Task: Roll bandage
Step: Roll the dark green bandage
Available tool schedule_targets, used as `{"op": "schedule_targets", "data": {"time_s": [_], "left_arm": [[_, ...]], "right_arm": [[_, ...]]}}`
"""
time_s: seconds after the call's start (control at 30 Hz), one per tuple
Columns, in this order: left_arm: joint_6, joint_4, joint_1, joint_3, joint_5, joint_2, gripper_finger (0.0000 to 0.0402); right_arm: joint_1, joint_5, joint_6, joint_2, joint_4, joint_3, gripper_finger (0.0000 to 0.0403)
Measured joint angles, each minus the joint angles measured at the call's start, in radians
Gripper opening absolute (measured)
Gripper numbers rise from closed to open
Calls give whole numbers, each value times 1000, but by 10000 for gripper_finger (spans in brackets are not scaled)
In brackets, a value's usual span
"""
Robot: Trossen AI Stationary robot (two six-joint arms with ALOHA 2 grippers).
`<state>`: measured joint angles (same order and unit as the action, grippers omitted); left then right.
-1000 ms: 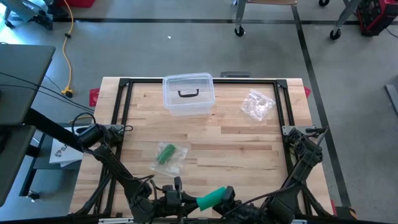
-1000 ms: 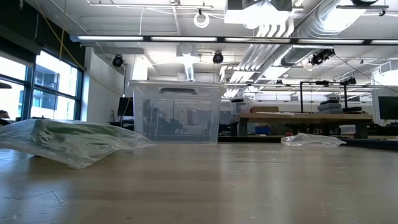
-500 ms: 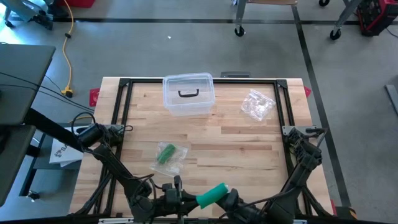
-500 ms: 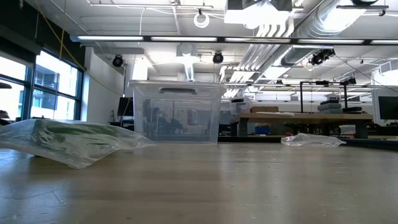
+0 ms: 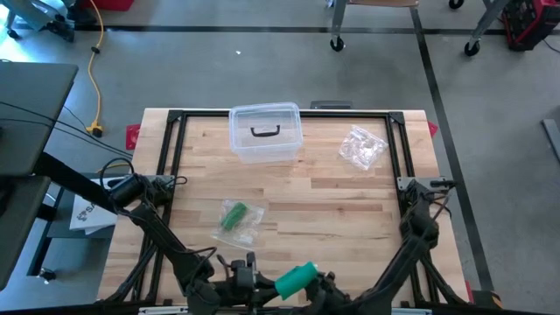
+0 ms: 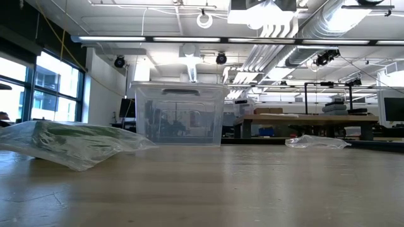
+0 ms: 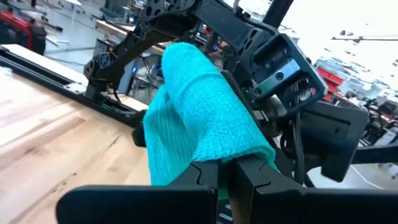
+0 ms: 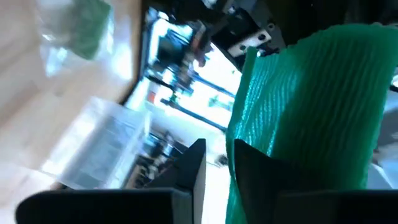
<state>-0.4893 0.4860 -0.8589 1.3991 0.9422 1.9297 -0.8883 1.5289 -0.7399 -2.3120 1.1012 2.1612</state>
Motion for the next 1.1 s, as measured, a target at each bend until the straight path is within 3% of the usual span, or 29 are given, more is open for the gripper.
{"op": "schedule_targets", "data": {"time_s": [0.13,0.23,0.33,0.57,0.67,0.83,0.97,1.1], "left_arm": [[-5,-3,2,0,-10,0,5],[-5,-8,4,0,-7,1,5],[-5,-9,8,0,-2,2,5],[3,-98,0,-3,127,-10,5],[-57,-202,-1,-3,153,-33,5],[-161,-374,10,-3,144,-42,5],[-256,-487,29,-3,49,-43,5],[-283,-521,42,-3,-37,-44,5]], "right_arm": [[1,10,52,-3,-1,0,54],[1,10,88,-3,-3,0,14],[-1,-18,100,-3,-18,0,7],[-28,-370,261,1,-27,1,1],[-44,-449,369,1,-19,16,1],[-75,-453,442,1,-14,100,0],[-88,-401,478,3,-12,198,0],[-69,-357,520,75,-49,160,0]]}}
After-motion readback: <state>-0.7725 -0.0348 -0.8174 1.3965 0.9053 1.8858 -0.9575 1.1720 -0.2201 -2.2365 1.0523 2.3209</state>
